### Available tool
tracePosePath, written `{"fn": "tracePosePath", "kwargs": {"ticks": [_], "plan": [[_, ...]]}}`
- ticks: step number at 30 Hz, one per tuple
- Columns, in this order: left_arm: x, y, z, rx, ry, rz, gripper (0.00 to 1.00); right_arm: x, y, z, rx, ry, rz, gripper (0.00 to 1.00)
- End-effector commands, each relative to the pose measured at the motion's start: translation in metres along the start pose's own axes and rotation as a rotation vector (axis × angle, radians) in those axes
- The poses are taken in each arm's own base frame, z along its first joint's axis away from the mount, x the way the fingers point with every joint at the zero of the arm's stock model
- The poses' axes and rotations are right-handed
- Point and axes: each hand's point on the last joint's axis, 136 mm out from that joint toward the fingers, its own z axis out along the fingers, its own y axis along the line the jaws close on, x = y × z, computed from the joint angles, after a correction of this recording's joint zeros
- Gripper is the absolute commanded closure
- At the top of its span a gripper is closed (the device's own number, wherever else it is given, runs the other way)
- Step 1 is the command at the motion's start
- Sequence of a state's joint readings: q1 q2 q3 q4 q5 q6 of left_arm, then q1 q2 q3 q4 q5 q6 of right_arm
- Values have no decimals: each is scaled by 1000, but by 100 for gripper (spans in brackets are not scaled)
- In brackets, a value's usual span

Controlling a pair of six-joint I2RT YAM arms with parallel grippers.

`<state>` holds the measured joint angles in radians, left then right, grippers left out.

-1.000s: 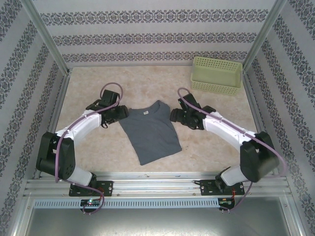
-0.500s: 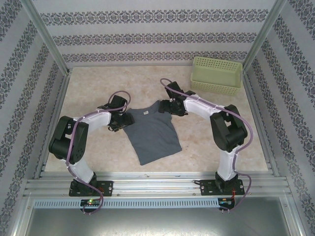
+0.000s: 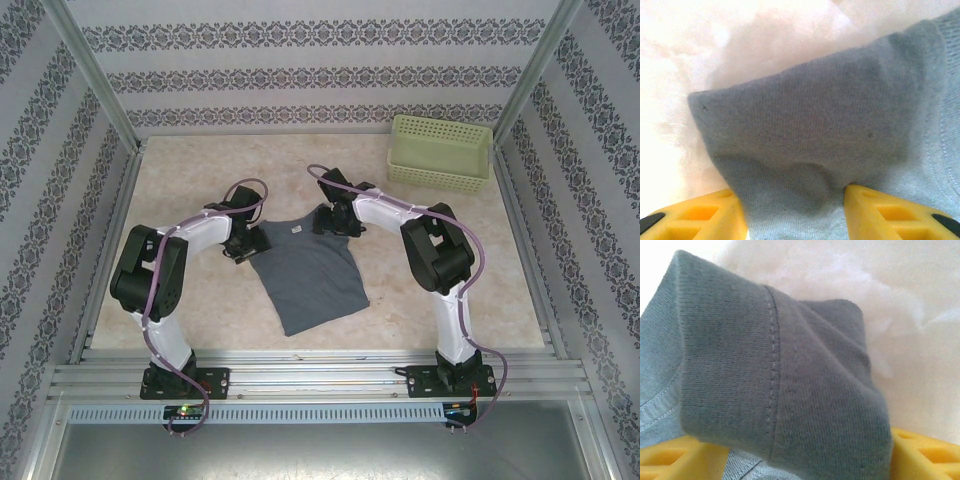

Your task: Fold the inside-out t-shirt

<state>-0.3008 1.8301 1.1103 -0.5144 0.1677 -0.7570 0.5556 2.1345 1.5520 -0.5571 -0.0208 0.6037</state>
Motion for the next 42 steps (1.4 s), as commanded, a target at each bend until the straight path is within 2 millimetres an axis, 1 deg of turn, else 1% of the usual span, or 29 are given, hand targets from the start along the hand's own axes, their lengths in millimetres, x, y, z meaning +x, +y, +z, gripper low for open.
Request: {"fn": "tracePosePath", "kwargs": {"ticks": [1,5,9,11,16,19,21,23,25,28,32,37,42], "plan": [[2,-99,27,348,-15,141,50,40,26,24,-53,115,-5,29],[7,-108,24,372,-15,153,53,48,35,25,-72,122,-8,38],[12,-115,20,393,-20,162,54,56,48,24,-87,124,-29,42],[13,-117,19,397,-19,167,56,58,51,23,-94,124,-26,46],[14,-114,19,389,-18,169,61,60,45,22,-84,109,-10,55],[13,-109,19,370,-30,172,67,61,40,21,-82,109,-4,64],[12,-103,16,363,-38,167,73,60,34,19,-89,99,11,72],[11,-99,11,368,-55,159,82,59,30,15,-109,87,31,80],[10,-93,4,370,-74,155,91,56,24,10,-142,70,62,85],[11,-84,-10,382,-112,153,99,55,17,-4,-195,39,92,92],[18,-72,-26,395,-148,177,100,60,17,-25,-286,1,99,100],[31,-59,-43,432,-186,192,100,72,12,-47,-362,-49,127,100],[38,-57,-58,488,-215,192,100,73,5,-65,-460,-107,204,100]]}}
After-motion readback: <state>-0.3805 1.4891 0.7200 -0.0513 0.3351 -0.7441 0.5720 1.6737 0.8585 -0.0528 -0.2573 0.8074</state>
